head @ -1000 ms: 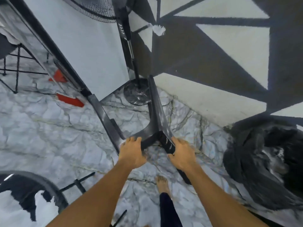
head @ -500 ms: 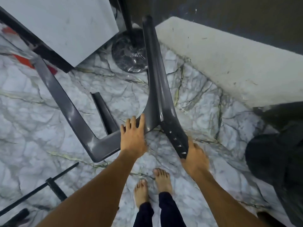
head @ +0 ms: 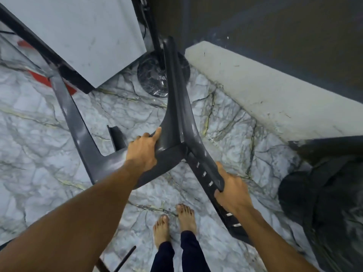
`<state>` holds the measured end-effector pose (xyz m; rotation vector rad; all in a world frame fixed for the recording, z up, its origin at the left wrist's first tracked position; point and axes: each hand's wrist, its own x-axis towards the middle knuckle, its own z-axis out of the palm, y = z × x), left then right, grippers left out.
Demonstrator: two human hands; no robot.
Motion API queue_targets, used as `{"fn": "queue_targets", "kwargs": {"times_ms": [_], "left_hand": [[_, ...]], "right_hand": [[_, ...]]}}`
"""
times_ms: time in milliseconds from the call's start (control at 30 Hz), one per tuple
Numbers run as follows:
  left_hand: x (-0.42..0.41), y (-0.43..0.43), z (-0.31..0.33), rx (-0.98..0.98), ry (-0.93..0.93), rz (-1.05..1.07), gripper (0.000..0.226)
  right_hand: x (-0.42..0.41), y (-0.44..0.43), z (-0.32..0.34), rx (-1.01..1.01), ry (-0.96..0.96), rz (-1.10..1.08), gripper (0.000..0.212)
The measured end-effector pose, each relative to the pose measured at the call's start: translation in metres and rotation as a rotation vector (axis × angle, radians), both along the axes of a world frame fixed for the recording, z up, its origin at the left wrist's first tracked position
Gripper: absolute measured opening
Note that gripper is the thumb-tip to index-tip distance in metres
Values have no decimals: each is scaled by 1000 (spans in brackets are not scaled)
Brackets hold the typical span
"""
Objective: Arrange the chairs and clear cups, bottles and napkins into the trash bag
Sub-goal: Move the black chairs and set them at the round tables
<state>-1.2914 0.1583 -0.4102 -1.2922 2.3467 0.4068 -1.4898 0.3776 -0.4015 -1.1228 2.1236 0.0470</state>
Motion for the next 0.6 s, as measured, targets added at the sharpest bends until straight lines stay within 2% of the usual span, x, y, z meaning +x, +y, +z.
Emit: {"fn": "queue_targets", "kwargs": {"times_ms": [100,267,333,400,467,534,600], "left_hand": [[9,-11,33,26,35,69,101],[25,10,81,-23,103,70,91],[24,45,111,57,253,75,96],[22,88,139,132,486,113,94],[25,122,162,189,642,138,94],[31,141,176,278,703,201,107],[39,155,191,386,819,381,127]], "right_hand": [[-2,24,47,49,-76,59,106],[13,-4,108,-44,-198,149,89],[26,-25,129,-61,-221,180,88],[39,-47,148,-79,-216,191,86],[50,-70,170,-125,-228,214,75],[63,-95,194,-167,-253,189,65],[78,-115,220,-211,-289,147,62]]}}
